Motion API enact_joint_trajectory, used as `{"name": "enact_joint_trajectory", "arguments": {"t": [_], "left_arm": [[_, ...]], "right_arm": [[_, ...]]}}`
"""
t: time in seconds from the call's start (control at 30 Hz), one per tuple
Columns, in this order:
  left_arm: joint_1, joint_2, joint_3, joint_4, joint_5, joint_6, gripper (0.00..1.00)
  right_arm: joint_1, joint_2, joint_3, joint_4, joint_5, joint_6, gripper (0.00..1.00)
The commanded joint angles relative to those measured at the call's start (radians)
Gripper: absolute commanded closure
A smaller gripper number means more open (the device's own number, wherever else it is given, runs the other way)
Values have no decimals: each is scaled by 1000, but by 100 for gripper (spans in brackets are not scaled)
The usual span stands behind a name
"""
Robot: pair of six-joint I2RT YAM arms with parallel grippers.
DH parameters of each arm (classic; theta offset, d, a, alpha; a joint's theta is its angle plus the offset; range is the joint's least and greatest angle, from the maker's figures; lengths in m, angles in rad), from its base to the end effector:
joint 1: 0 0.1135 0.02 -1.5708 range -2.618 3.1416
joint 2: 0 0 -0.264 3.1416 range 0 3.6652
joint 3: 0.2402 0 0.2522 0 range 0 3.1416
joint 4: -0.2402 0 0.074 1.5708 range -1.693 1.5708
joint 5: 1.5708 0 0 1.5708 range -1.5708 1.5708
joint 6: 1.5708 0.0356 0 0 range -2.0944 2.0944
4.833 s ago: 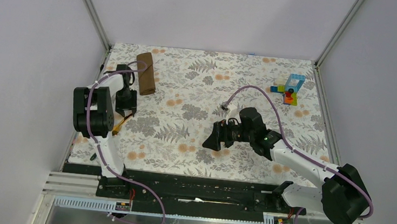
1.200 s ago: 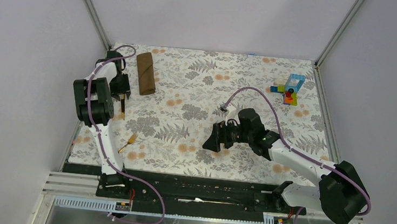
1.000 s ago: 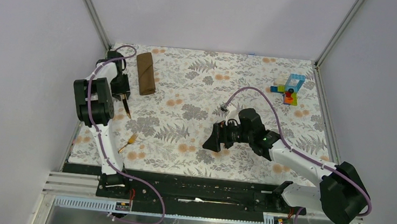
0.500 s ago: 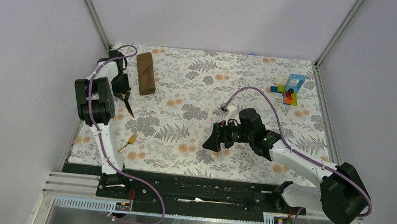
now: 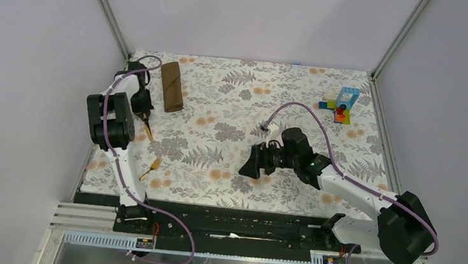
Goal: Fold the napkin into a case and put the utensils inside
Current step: Pick up the knife from the center of the board.
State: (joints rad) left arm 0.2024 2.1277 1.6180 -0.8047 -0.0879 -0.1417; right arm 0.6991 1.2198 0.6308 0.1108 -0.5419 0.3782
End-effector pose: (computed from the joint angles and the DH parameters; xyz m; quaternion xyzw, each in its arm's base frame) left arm 0.4210 0.0896 0.1646 -0.1752 0.9752 0.0474 0.1263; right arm 0.1864 0.1807 0.2271 -0.2688 0.7905 0.4531 0.3124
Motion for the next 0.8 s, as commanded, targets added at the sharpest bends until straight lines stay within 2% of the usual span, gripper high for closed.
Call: {"name": "enact_joint_trajectory", "arguments": {"t": [0.0,0.37,0.77], "left_arm": [[8,-57,-61,-30,-42,-25,100],[-16,-162,-137,-21,-53,-20,100],[-92,-208,-69,-76,-64,-18,100]], "right_arm": [[-5,-20,9,36,-5,7,17],[-4,-20,4,44,-6,12,17],[-6,-26,-6,46,-4,9,17]]}}
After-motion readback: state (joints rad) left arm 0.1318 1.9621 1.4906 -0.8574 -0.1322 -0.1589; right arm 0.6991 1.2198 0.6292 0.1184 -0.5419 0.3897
